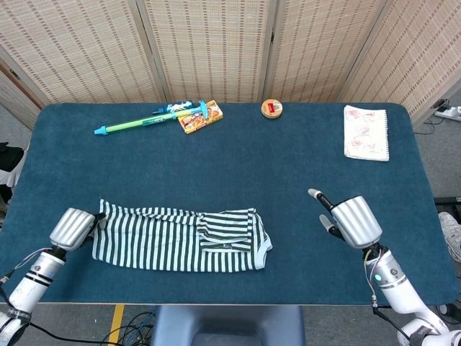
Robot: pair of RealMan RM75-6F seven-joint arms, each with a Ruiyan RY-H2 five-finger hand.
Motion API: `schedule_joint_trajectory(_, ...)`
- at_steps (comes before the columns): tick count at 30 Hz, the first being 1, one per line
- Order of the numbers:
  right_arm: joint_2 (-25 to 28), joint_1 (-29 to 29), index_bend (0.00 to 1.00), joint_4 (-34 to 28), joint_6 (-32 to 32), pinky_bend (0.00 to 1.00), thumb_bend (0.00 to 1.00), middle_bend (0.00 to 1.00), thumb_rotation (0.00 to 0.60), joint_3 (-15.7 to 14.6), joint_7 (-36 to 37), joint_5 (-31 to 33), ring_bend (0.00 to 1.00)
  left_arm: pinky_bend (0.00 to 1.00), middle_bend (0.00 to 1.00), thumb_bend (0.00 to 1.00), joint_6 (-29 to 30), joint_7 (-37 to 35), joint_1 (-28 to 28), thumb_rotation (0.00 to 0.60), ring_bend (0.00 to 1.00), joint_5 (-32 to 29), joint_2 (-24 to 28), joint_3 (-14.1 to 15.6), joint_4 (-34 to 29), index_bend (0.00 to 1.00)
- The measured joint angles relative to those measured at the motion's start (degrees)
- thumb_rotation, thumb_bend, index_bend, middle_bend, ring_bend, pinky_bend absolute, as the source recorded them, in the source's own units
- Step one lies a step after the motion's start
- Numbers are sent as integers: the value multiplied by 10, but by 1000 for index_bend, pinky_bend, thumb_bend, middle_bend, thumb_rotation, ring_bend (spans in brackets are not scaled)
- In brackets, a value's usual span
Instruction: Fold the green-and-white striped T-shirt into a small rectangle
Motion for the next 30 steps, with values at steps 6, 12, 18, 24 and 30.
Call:
schedule_joint_trajectory(6,2,-9,217,4,10,1000,400,973,600,-3,10,0,973,873,878,719,-50,66,-20,600,789,-29,50,-22,-162,664)
schedule_joint_trajectory(12,8,-21,217,7,27,1000,401,974,600,-5,17,-3,973,873,877,719,-95,171,-53,600,789,-68,79,-61,-300,661)
schedule_joint_trajectory(18,14,-30,217,9,38,1000,402,974,600,-4,22,-3,973,873,876,718,-133,259,-90,600,789,-112,82,-98,-381,655)
schedule_joint_trajectory(24,21,-37,217,7,48,1000,403,974,600,-1,26,-1,973,873,873,718,-159,357,-129,600,789,-170,61,-127,-429,654)
schedule_joint_trajectory(30,33,-46,217,4,58,1000,408,974,600,4,29,5,973,873,873,718,-171,447,-175,600,789,-240,12,-154,-448,653)
